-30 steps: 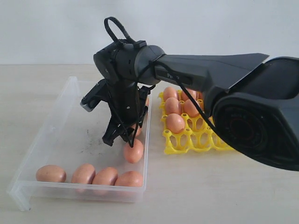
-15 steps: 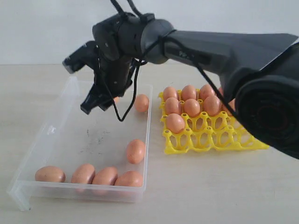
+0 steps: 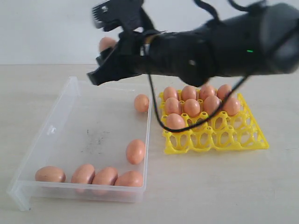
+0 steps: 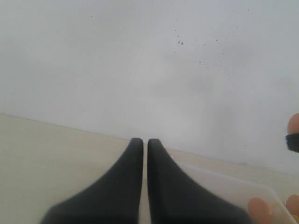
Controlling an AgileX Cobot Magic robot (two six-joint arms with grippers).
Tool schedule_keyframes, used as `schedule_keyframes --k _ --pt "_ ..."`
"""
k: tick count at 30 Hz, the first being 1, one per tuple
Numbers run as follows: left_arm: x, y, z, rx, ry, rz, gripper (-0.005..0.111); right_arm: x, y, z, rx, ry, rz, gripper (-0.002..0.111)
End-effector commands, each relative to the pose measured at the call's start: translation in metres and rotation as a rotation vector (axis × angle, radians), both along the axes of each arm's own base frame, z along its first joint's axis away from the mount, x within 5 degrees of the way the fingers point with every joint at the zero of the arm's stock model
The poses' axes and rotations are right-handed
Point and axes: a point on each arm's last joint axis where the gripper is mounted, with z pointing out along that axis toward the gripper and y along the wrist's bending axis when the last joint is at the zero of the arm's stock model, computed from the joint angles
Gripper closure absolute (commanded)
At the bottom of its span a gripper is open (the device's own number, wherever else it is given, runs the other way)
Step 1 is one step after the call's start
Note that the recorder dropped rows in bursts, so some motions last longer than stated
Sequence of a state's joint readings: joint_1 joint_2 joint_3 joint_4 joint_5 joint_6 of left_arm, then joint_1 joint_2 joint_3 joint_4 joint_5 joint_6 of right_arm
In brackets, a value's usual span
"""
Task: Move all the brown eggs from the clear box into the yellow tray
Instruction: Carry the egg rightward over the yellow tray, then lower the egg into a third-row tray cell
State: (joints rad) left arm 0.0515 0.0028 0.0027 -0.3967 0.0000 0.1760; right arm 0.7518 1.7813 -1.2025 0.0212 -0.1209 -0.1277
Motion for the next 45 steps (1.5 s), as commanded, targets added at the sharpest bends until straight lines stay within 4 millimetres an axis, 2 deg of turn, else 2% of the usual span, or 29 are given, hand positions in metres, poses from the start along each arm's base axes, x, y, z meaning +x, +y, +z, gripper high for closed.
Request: schedule_keyframes --k 1,2,4,6,11,12,13,14,16,20,22,33,45 --pt "0.0 0.0 0.001 0.001 -0.005 -0.004 0.103 -0.019 -0.083 0.008 0.198 -0.155 -0.163 0.109" --pt "0.0 0.0 0.001 0.001 -0.005 -0.004 0.103 -0.024 -0.107 0.002 0.218 -0.186 -0.217 0.109" --pt "0.0 0.0 0.001 0.001 -0.005 -0.004 0.103 -0.029 -0.143 -0.015 0.256 -0.215 -0.302 0.109" --pt "0.0 0.0 0.001 0.001 -0.005 -0.004 0.103 -0.028 -0.167 -0.035 0.277 -0.205 -0.325 0.109" --pt "0.0 0.0 0.001 0.001 -0.005 -0.004 0.103 -0.019 -0.191 -0.075 0.4 -0.146 -0.029 0.109" --pt "0.0 0.0 0.001 0.001 -0.005 -0.004 0.103 -0.018 -0.195 -0.081 0.412 -0.126 -0.021 0.109" --pt "0.0 0.0 0.001 0.001 -0.005 -0.004 0.103 -0.015 -0.204 -0.099 0.383 -0.06 -0.004 0.109" --pt "0.0 0.0 0.001 0.001 -0.005 -0.004 0.103 -0.013 -0.208 -0.106 0.377 -0.026 0.01 0.109" --pt "0.0 0.0 0.001 0.001 -0.005 -0.004 0.103 -0.004 -0.208 -0.126 0.353 0.079 0.141 0.109" --pt "0.0 0.0 0.001 0.001 -0.005 -0.004 0.103 0.012 -0.207 -0.147 0.375 0.147 0.145 0.109" --pt "0.0 0.0 0.001 0.001 -0.005 -0.004 0.103 0.012 -0.206 -0.155 0.372 0.175 0.156 0.109" --pt "0.0 0.0 0.001 0.001 -0.005 -0.004 0.103 0.01 -0.206 -0.161 0.302 0.184 0.179 0.109" --pt "0.0 0.0 0.001 0.001 -0.005 -0.004 0.103 0.018 -0.206 -0.161 0.26 0.175 0.185 0.109"
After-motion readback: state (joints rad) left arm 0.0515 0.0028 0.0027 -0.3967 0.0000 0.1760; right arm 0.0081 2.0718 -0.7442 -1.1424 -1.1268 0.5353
